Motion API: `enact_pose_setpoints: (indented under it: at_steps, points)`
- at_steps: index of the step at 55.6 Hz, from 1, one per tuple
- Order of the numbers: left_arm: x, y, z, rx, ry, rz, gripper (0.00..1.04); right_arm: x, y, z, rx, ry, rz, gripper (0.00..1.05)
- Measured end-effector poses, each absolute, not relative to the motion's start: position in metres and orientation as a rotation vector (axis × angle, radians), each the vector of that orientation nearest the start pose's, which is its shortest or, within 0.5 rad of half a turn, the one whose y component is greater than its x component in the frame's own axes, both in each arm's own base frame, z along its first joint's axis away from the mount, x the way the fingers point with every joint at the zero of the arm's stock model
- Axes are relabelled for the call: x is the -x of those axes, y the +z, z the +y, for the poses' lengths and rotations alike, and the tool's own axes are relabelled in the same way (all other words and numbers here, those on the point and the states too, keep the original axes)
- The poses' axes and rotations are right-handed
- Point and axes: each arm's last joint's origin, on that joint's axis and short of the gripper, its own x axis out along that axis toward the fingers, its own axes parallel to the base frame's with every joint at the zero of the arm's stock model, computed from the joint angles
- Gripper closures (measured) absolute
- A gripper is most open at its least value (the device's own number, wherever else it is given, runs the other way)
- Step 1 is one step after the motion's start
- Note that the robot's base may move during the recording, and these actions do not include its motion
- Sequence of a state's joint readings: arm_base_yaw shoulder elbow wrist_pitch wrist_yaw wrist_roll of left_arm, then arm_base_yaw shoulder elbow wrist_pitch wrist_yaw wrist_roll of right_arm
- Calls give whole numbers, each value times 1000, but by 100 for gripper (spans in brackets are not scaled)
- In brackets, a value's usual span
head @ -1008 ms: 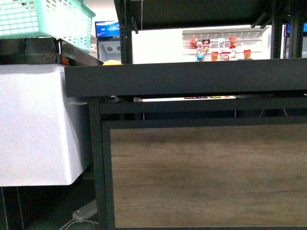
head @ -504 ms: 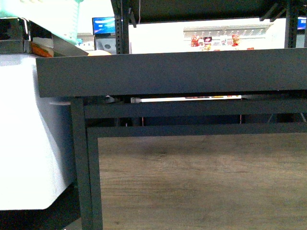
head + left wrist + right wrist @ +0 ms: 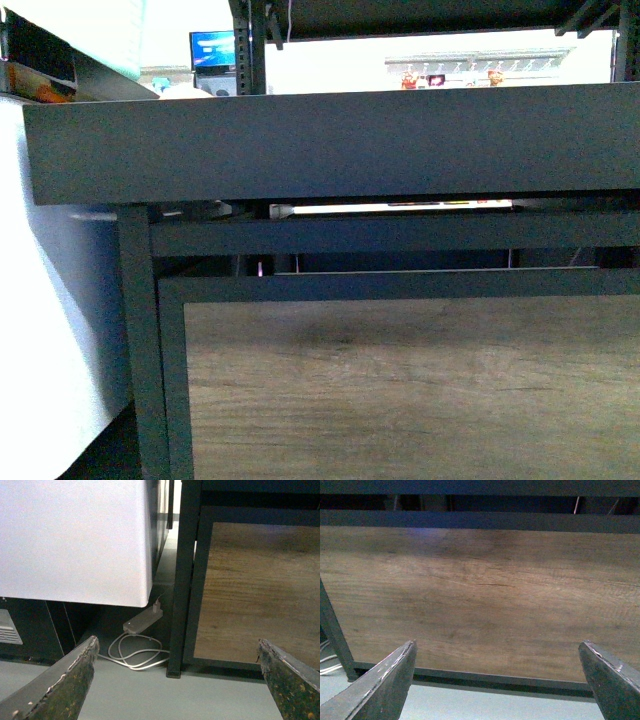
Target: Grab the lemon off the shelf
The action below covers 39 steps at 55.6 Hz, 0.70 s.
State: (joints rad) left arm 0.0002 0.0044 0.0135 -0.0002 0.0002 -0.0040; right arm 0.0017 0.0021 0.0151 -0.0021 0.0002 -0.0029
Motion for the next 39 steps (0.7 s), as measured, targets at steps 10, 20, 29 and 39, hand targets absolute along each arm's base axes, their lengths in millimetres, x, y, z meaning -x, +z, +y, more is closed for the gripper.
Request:
enact_pose_setpoints:
  at_steps: [10, 20, 29, 39]
  points:
    - [-97, 168, 0, 4, 0, -9, 8, -97, 168, 0, 3, 2, -11, 7]
    - [-97, 168, 0, 4, 0, -9, 8, -97, 168, 0, 3, 2, -12, 7]
    - [-97, 168, 0, 4, 0, -9, 8, -97, 168, 0, 2, 1, -11, 7]
    - [-97, 168, 0, 4, 0, -9, 8, -97, 168, 0, 2, 1, -11, 7]
